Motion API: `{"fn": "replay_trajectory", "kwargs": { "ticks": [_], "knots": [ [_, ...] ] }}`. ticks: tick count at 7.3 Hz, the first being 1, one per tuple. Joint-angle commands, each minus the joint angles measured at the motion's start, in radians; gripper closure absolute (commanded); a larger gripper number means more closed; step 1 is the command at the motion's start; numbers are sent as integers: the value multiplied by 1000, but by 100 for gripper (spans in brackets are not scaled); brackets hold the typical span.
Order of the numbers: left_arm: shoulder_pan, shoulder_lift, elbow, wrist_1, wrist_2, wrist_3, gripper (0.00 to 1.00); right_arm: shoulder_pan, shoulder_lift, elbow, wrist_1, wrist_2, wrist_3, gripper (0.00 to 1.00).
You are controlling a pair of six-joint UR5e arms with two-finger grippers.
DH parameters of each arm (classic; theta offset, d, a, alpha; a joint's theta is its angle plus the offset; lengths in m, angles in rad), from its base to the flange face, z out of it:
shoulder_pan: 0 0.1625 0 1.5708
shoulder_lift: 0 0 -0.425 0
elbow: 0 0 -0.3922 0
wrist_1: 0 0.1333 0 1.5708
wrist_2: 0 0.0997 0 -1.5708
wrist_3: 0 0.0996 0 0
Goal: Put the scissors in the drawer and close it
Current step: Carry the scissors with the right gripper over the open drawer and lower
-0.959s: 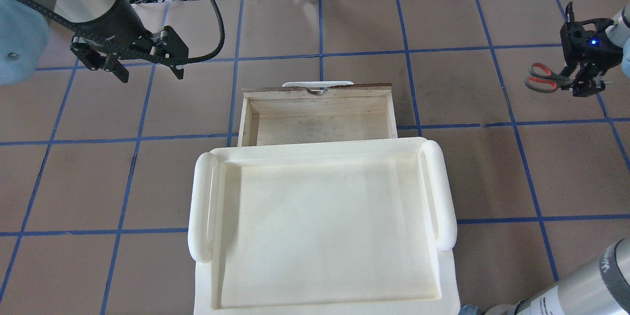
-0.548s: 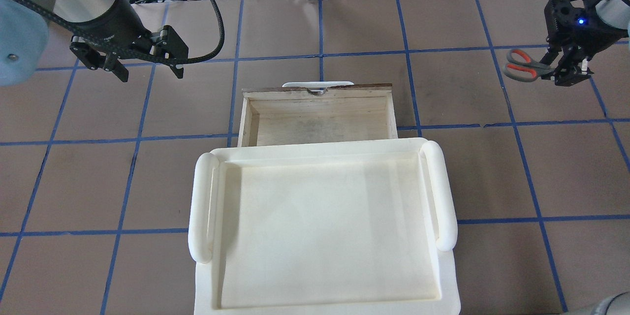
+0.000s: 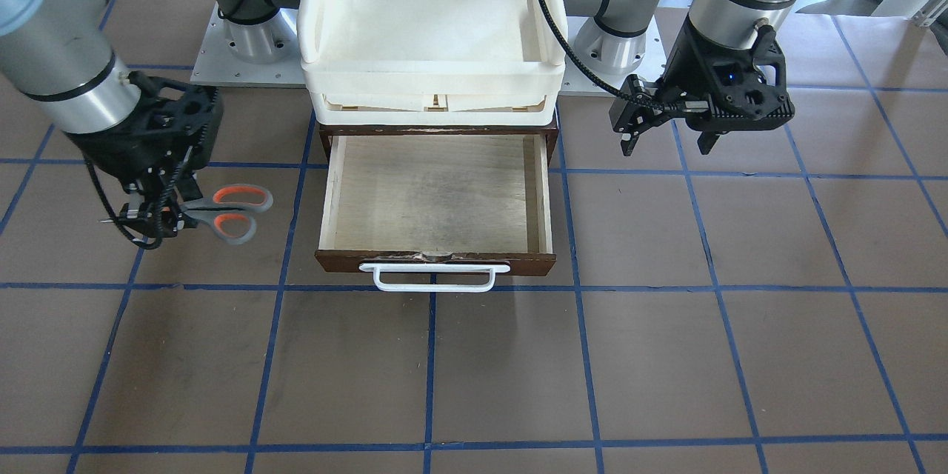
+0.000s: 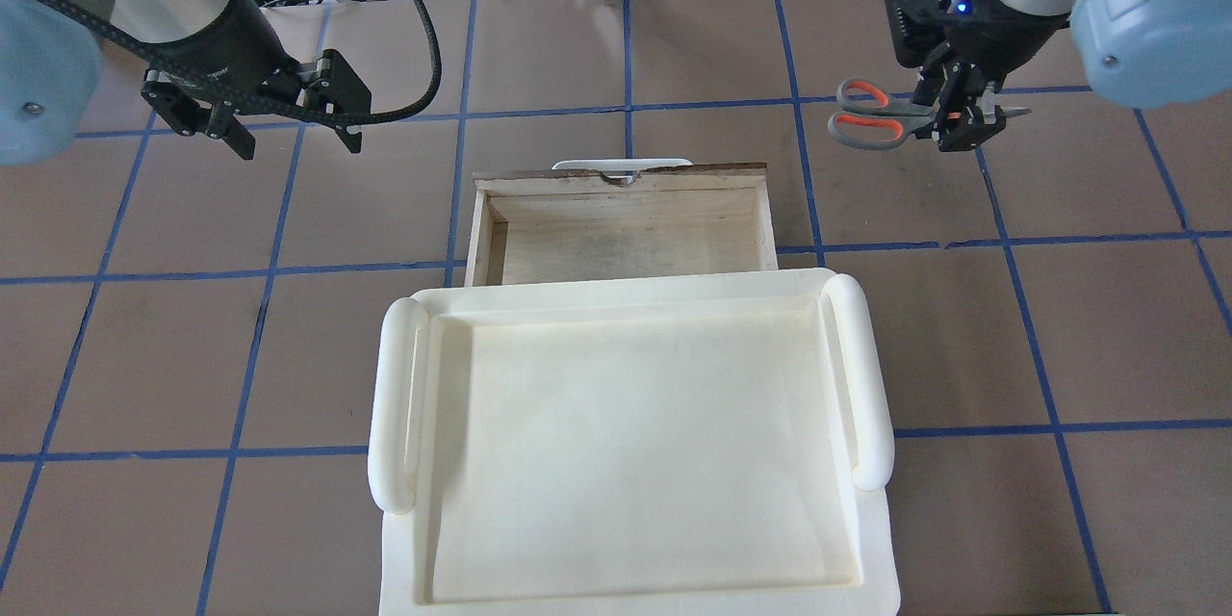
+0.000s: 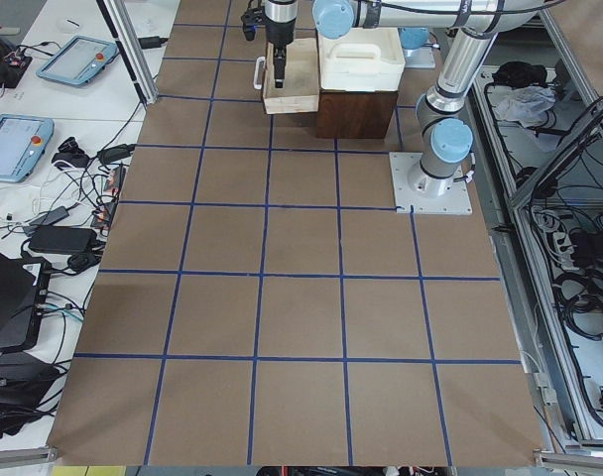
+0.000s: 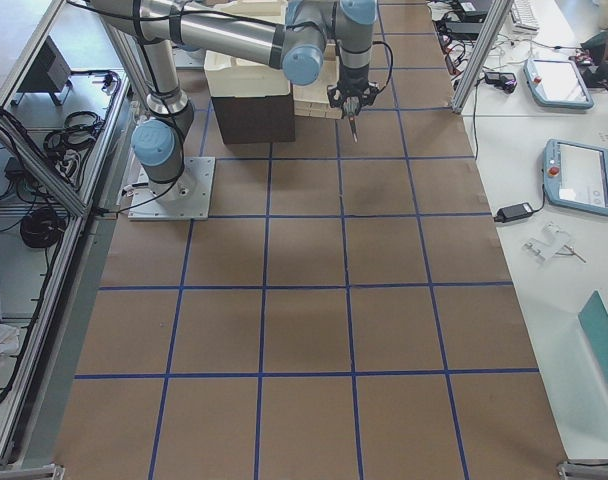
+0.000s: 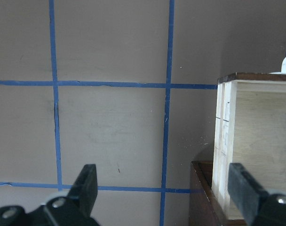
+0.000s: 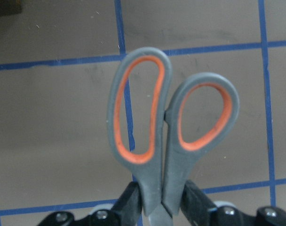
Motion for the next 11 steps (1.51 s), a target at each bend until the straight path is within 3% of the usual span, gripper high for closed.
{"fn": "replay_trajectory", "kwargs": {
  "ticks": [1,3,5,7,11],
  "knots": [
    [0,-5,-1,8,0,-1,0,183,24,-64,67,-10,174,100],
    [0,-1,-3,5,1,1,0,342,114,-114,51,-15,393,100],
    [-1,-1,-3,5,1,1,0,469,229,-182,50,-15,488,100],
    [-1,5,-12,5,1,-1,0,486,286,-181,50,-3,489,100],
    [-1,12,-21,7,0,-1,0,498,292,-170,59,-3,489,100]
  ]
}}
